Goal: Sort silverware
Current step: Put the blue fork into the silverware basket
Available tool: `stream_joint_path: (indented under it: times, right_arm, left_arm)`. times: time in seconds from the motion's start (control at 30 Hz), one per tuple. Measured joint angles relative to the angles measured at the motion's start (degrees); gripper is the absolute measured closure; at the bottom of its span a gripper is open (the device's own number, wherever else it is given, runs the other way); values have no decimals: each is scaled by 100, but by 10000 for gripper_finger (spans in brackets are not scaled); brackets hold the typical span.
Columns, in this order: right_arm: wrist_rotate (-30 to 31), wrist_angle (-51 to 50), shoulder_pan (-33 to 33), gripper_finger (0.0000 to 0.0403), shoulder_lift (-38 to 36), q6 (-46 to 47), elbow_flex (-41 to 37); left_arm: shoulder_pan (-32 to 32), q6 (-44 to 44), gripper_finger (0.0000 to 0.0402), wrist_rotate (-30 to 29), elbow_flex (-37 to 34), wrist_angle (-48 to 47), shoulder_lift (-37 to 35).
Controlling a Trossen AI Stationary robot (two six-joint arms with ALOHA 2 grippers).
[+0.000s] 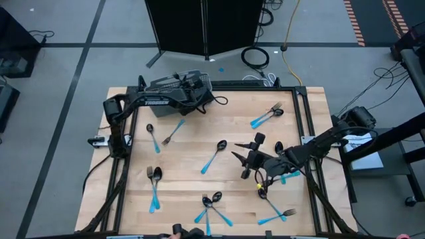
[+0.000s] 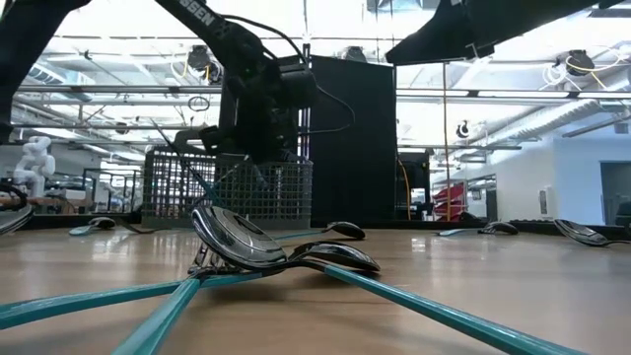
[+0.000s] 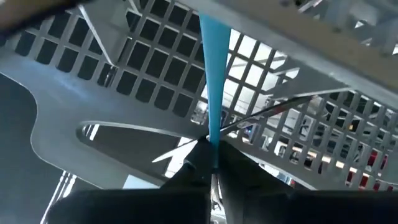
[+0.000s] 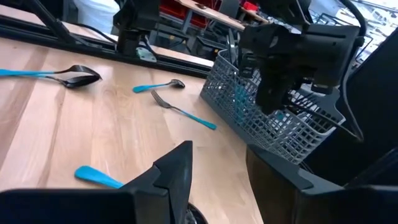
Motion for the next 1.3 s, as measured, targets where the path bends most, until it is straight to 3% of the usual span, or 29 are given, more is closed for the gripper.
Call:
stream_joint_path:
  times: [0.33, 0.43, 0.63, 0.9, 1.07, 1.2, 1.3]
  right_arm:
    - [-4, -5, 2, 259, 0, 9, 0]
    - [-4, -8, 2, 259, 0, 3, 0]
    - [-4, -12, 4, 259, 0, -133, 0]
    - [-2, 108, 4, 259, 0, -514, 0]
    - [-1, 328, 4, 259, 0, -847, 19]
    - [0, 502, 4, 259, -4, -1150, 52]
    - [19, 514, 4, 259, -4, -1394, 52]
  left_arm:
    - [-140, -67, 309, -70, 1, -6, 8]
    - [-295, -445, 303, -377, 0, -14, 0]
    - [-599, -898, 302, -359, -4, -73, -409]
    - [-1035, -1889, 302, 738, -4, -223, -1572]
    - [-1092, -2712, 302, 900, -2, -227, -2246]
    - [-1030, -3750, 302, 1149, -3, -347, -2645]
    - [-992, -4880, 302, 1841, -2, -614, -2968]
